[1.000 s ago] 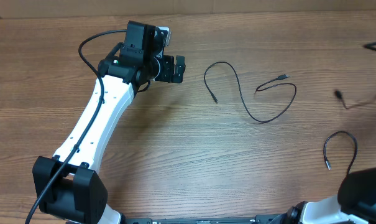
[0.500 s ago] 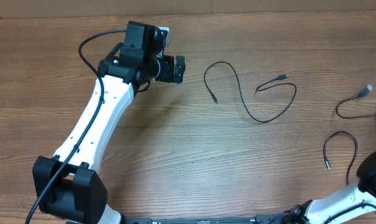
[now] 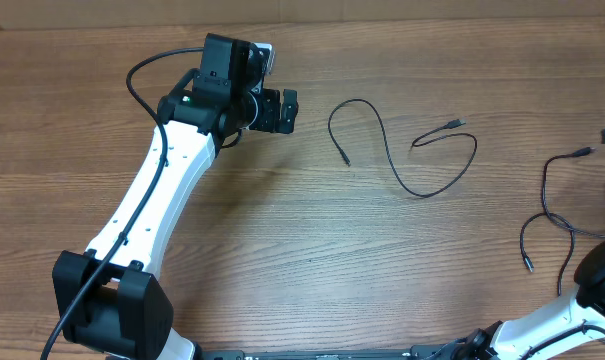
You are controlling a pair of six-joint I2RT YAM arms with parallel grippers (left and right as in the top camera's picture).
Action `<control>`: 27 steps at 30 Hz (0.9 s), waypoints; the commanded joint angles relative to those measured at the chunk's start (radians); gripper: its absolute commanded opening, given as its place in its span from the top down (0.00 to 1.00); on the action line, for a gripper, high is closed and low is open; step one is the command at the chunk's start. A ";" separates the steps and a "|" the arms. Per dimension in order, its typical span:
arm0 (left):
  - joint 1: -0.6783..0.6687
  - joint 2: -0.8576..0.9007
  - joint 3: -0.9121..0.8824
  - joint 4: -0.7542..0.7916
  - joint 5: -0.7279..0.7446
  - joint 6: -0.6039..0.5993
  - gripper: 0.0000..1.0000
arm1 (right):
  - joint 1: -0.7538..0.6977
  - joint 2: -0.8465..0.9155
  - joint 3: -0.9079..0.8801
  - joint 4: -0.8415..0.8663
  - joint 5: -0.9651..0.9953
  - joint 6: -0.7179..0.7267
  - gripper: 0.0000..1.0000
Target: Untangle cables
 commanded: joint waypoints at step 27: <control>0.002 -0.008 0.022 0.000 -0.009 -0.006 0.00 | 0.672 -0.005 -0.132 -0.045 -0.278 0.196 0.00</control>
